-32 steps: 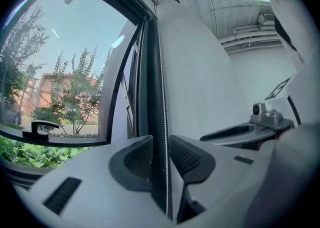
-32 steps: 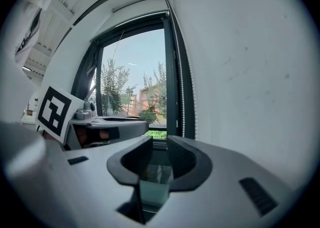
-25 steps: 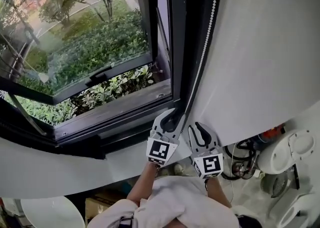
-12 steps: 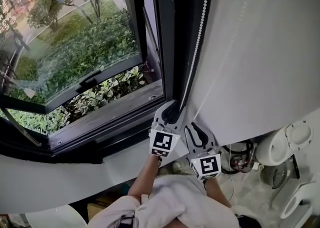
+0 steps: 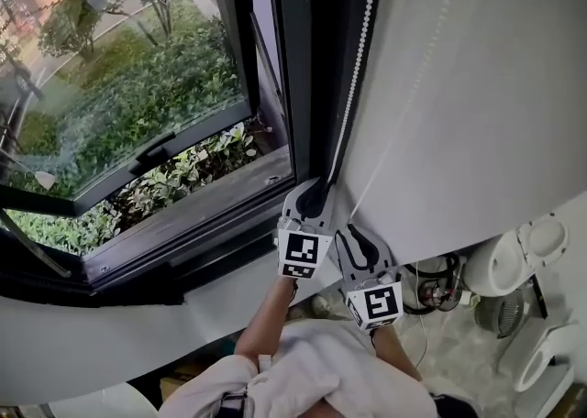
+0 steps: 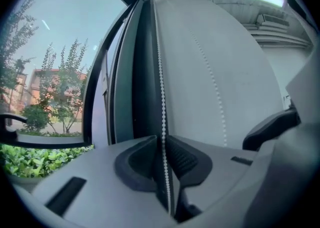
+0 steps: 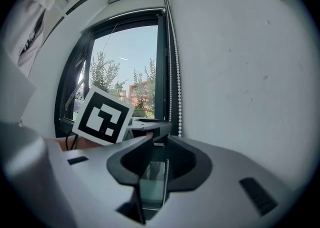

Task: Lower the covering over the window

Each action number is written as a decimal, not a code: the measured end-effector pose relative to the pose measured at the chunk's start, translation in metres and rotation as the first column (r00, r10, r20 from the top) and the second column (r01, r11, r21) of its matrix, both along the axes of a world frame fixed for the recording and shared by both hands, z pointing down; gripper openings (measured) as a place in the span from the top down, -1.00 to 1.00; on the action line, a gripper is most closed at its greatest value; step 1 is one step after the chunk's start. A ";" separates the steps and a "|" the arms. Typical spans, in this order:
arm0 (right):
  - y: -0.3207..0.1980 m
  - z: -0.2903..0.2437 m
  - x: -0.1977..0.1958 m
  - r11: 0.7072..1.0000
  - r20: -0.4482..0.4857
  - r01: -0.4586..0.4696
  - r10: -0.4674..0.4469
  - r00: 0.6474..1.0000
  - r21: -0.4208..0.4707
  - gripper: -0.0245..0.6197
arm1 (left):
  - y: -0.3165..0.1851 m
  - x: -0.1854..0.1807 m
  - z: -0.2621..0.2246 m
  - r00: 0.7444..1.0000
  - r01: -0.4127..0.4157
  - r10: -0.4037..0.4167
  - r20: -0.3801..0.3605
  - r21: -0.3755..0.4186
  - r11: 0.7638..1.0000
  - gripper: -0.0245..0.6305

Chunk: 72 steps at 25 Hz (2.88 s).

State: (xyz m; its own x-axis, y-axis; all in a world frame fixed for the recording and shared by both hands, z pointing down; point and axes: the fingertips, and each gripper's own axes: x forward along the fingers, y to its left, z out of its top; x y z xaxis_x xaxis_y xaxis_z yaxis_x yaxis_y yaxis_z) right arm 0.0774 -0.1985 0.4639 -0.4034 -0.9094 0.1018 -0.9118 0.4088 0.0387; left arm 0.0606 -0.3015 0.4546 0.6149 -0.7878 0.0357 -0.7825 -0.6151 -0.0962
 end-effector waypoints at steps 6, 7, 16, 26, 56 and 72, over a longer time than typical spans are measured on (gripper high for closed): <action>0.004 -0.006 0.000 1.000 0.003 -0.010 0.010 1.000 0.012 0.66 | 0.008 -0.004 0.001 0.999 -0.040 0.040 -0.020 -0.015 0.999 0.85; 0.004 -0.007 -0.002 1.000 0.002 -0.006 0.006 1.000 0.015 0.66 | 0.011 -0.005 0.001 0.999 -0.049 0.048 -0.023 -0.018 0.999 0.85; 0.006 -0.045 -0.027 0.993 -0.012 0.068 -0.067 0.998 0.097 0.66 | 0.043 -0.026 0.010 0.995 -0.090 0.087 -0.056 -0.067 0.994 0.85; -0.003 -0.098 -0.038 0.977 -0.017 0.101 -0.100 0.995 0.188 0.64 | 0.079 -0.031 0.014 0.989 -0.134 0.129 -0.067 -0.082 0.987 0.85; 0.003 -0.087 -0.044 0.980 0.112 0.115 -0.134 0.985 0.160 0.93 | 0.125 -0.016 0.063 0.980 -0.196 0.187 -0.062 -0.187 0.963 0.85; 0.015 -0.001 -0.051 0.986 0.114 0.167 -0.164 0.980 -0.014 0.93 | 0.139 -0.019 0.145 0.982 -0.179 0.188 -0.003 -0.325 0.929 0.85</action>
